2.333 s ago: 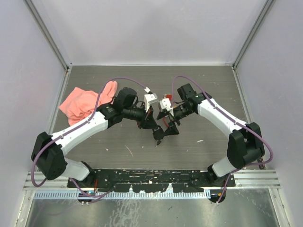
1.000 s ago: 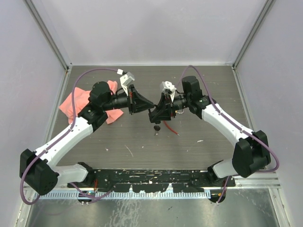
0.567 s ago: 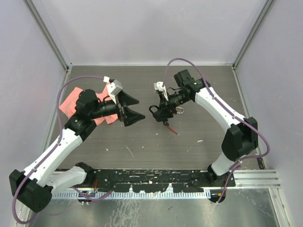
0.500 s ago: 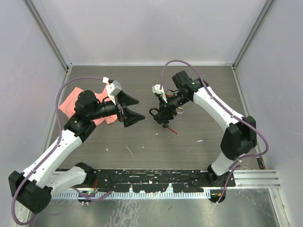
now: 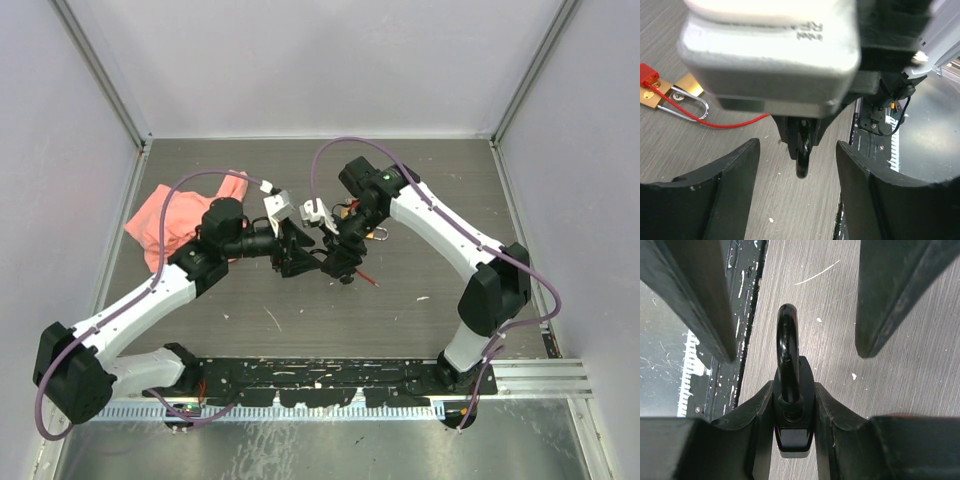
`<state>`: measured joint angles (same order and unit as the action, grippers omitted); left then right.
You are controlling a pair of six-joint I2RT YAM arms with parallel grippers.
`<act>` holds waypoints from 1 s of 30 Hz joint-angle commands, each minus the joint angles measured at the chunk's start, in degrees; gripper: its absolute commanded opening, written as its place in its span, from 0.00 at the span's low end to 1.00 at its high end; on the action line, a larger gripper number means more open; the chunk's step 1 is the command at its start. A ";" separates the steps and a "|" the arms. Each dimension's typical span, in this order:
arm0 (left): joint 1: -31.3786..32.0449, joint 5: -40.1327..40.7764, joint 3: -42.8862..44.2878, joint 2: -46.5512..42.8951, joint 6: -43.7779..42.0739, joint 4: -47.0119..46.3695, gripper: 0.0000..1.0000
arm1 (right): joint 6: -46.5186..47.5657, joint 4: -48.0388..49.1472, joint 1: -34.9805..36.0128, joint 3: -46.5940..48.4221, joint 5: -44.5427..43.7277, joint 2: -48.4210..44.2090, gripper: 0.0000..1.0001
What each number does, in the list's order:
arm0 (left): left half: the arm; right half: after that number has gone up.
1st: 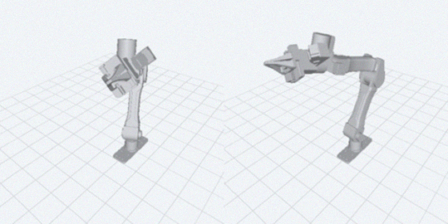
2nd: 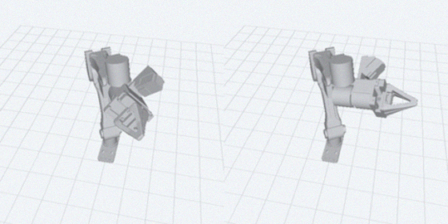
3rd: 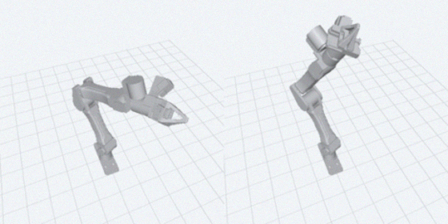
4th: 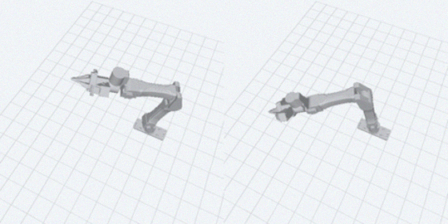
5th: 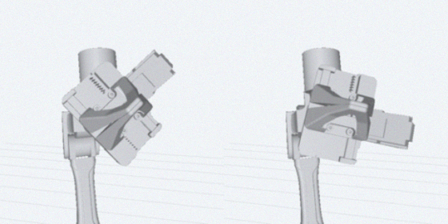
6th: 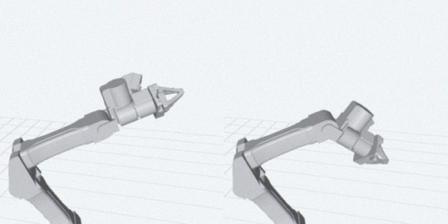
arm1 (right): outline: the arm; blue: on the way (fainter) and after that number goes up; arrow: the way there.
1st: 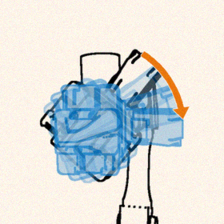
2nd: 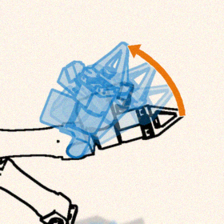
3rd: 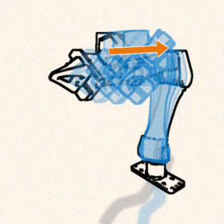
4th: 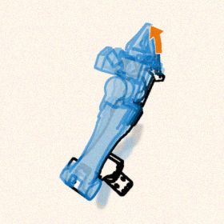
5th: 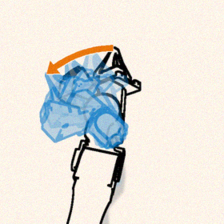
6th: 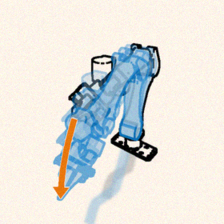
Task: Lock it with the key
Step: Adjust the lock.
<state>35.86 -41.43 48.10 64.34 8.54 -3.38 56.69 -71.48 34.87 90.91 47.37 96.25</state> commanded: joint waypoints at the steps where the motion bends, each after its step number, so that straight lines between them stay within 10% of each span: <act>1: 0.24 -0.46 3.58 1.25 -3.03 0.72 0.61 | 0.29 -1.64 0.91 4.13 0.98 0.07 0.03; 8: 0.40 -3.27 3.91 2.72 -2.72 0.94 0.35 | -0.54 -1.72 1.68 4.89 0.44 0.81 0.03; 19: 0.39 -6.15 4.42 4.53 -2.67 1.24 0.35 | -0.95 -2.26 1.91 5.77 0.57 0.92 0.03; 25: 0.34 -8.49 3.70 4.77 1.56 -5.30 0.00 | -1.16 -2.45 2.30 5.54 0.48 0.96 0.05; 30: -0.14 -5.19 0.85 1.19 5.46 -11.10 0.00 | -2.38 -1.84 1.88 6.13 -0.40 -0.48 0.53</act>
<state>35.99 -46.72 49.56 69.52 9.89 -3.07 55.33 -74.28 36.60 93.78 45.36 98.28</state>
